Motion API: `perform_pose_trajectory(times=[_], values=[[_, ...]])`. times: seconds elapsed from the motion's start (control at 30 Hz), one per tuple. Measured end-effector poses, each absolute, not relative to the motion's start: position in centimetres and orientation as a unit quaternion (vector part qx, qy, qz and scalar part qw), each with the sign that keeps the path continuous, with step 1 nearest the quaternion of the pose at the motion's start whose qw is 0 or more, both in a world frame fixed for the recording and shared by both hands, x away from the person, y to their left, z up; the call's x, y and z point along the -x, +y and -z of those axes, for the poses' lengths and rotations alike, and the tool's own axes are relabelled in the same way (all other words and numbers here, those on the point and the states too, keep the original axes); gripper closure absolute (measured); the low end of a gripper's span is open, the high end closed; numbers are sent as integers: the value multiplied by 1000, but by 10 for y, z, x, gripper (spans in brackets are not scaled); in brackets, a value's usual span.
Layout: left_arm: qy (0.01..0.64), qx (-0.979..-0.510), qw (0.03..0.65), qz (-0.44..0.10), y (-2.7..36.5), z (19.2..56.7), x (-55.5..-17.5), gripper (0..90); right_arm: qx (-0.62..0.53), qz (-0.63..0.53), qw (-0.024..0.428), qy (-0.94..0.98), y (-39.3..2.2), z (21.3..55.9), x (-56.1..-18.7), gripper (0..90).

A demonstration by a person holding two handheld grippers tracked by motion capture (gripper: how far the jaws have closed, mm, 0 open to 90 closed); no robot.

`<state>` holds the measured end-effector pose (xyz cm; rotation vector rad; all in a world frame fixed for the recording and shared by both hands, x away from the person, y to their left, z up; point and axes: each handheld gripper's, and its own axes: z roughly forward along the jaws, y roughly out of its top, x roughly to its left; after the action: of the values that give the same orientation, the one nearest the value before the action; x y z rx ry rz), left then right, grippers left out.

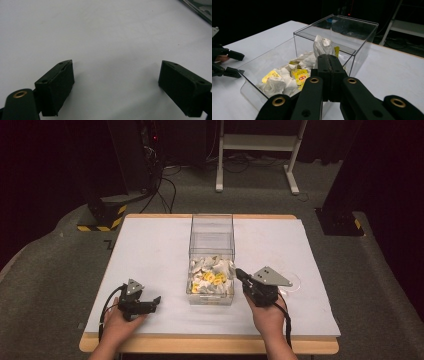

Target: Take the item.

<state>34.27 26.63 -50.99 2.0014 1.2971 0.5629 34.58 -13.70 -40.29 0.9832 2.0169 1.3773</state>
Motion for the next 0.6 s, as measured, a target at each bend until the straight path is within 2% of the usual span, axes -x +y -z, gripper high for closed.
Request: perform_pose_trajectory(times=[0.6], values=[[498, -768, 339, -216, 266, 510, -343, 134, -385, -505, 265, 726, -163, 398, -344, 898]])
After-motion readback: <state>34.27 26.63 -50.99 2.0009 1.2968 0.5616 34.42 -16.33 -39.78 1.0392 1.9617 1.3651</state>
